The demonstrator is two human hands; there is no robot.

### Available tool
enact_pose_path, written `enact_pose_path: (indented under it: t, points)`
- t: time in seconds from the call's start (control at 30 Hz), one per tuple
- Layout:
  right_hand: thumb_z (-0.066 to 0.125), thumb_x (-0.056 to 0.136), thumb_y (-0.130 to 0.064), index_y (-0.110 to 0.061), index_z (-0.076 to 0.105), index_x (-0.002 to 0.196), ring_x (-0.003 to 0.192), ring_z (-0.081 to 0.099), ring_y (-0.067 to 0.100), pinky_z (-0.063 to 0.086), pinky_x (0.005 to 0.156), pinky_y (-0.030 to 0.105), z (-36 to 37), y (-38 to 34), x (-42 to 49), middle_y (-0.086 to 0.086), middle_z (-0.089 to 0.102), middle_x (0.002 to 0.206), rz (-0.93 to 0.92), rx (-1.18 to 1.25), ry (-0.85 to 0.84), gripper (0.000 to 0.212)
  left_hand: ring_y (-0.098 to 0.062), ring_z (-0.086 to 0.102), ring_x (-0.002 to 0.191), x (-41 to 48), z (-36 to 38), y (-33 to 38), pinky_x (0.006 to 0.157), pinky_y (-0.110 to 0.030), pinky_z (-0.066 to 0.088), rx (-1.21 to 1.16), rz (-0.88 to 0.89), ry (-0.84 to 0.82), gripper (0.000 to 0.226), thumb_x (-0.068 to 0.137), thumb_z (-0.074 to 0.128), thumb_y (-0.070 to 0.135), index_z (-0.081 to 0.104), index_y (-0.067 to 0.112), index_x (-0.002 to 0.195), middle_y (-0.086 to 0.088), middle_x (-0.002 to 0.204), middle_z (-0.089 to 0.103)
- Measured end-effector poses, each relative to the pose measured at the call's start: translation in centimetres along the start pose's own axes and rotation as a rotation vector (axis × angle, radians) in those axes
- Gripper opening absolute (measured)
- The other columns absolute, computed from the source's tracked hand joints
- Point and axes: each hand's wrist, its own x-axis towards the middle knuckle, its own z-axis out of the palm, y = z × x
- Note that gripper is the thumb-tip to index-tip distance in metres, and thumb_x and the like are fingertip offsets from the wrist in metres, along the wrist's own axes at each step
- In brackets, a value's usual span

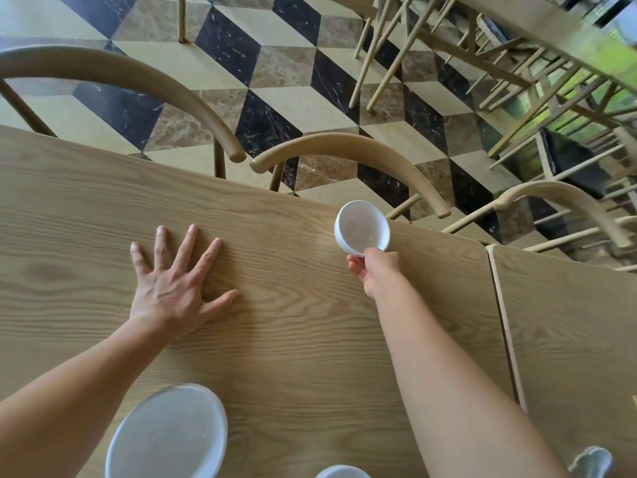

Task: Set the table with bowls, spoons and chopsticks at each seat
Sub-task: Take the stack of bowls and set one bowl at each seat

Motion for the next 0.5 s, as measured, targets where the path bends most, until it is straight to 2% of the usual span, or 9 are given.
enact_pose_path:
  t: [0.2,0.3,0.4,0.5]
  points:
    - [0.047,0.091,0.011,0.007,0.057,0.103,0.056,0.062,0.019,0.053,0.042,0.021,0.9,0.0,-0.8,0.015,0.061,0.072,0.041,0.133,-0.019,0.016,-0.046,-0.005,0.151,0.1,0.1,-0.1,0.114,-0.070,-0.005,0.000,-0.006,0.003,0.100,0.073,0.015,0.095,0.012,0.041,0.157,-0.004,0.168,0.005]
    - [0.051,0.095,0.004,0.006,0.057,0.095,0.058,0.061,0.018,0.058,0.054,0.023,1.1,0.1,-1.1,0.014,0.061,0.074,0.064,0.147,-0.040,0.006,-0.046,-0.004,0.151,0.1,0.1,0.0,0.114,-0.070,-0.005,0.008,-0.010,0.002,0.100,0.073,0.016,0.095,0.013,0.041,0.157,-0.004,0.168,0.007]
    - [0.056,0.094,0.001,0.005,0.058,0.085,0.062,0.064,0.019,0.059,0.057,0.023,1.2,0.0,-1.3,0.016,0.064,0.077,0.090,0.172,-0.038,0.010,-0.045,-0.005,0.151,0.1,0.0,0.0,0.114,-0.070,-0.005,0.009,-0.015,-0.002,0.100,0.073,0.017,0.095,0.013,0.041,0.157,-0.004,0.168,0.006]
    - [0.055,0.096,0.000,0.005,0.057,0.089,0.064,0.065,0.020,0.058,0.056,0.023,1.2,0.1,-1.7,0.016,0.064,0.080,0.149,0.254,-0.041,0.009,-0.045,-0.006,0.151,0.1,-0.1,0.0,0.113,-0.069,-0.006,0.003,-0.015,-0.010,0.100,0.073,0.017,0.095,0.014,0.041,0.157,-0.004,0.168,0.007]
